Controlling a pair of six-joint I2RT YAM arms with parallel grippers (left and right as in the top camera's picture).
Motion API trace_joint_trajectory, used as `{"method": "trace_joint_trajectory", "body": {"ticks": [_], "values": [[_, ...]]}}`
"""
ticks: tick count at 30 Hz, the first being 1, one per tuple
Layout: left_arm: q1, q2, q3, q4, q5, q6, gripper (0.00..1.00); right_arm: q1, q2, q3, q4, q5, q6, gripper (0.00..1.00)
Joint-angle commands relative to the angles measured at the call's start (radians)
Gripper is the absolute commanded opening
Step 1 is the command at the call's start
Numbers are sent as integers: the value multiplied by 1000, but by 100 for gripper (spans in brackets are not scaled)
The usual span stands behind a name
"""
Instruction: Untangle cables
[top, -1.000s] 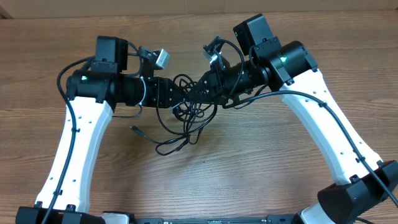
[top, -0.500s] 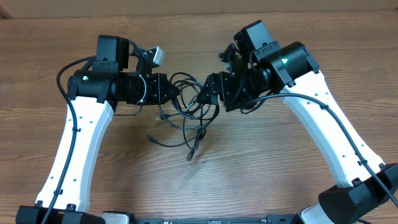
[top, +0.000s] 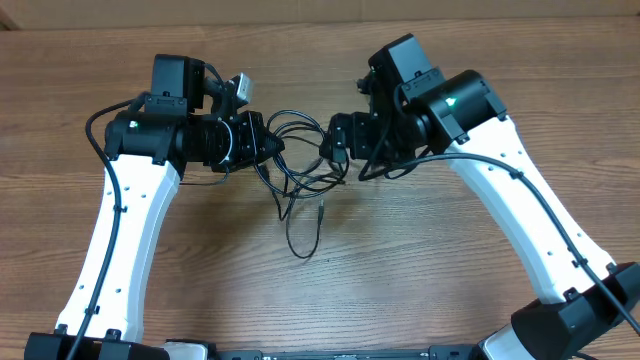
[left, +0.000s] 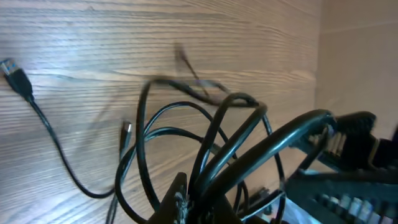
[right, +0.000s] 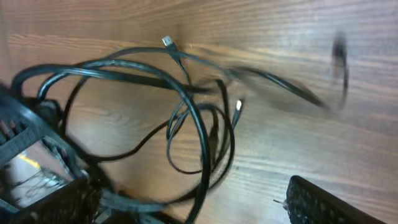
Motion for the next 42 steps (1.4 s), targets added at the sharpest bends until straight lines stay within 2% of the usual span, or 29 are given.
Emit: {"method": "trace_joint_trajectory", "body": {"ticks": [1,3,8,10,14,16,17,19,20,22,24,26,27,31,32,35,39,40,42], "values": [[-1,5,30,1,73,10,4,6,-7,-20,1,109,6,93],[-2,5,30,-25,-28,0,4,6,5,-21,-9,161,6,96],[-19,7,27,-200,-417,-150,4,6,22,-21,-11,237,6,100],[-32,7,26,-248,-448,-145,4,6,23,-21,-10,236,11,100],[-45,7,26,-282,-429,-120,4,6,23,-21,0,232,10,100],[-45,7,26,-274,-309,-68,4,5,22,-21,-1,233,10,100],[-44,7,26,-246,-88,64,4,-10,22,-20,-1,214,68,100],[-44,7,26,-231,44,149,4,-33,22,-16,7,107,69,100],[-44,7,26,-227,53,148,4,-45,22,-14,8,45,58,100],[-44,7,26,-209,-18,111,4,-75,22,-10,19,-133,-40,100],[-44,7,26,-206,-165,31,4,-95,22,-10,20,-280,-125,100],[-44,7,26,-215,-359,-105,4,-106,22,-10,15,-387,-183,100],[-44,7,26,-214,-362,-108,4,-105,22,-10,15,-386,-182,100],[-44,7,26,-198,-279,-104,4,-86,23,-11,16,-380,-182,100],[-44,7,26,-171,-184,-61,4,-70,23,-11,18,-339,-176,100],[-44,7,26,-124,-36,2,4,-32,23,-18,23,-165,-94,100],[-44,7,26,-105,3,-1,4,20,29,-36,46,-47,-27,99],[-44,7,26,-105,-1,0,4,27,33,-39,53,-47,-27,97],[-44,7,26,-109,-3,-1,4,41,50,-41,64,-42,-27,87]]}}
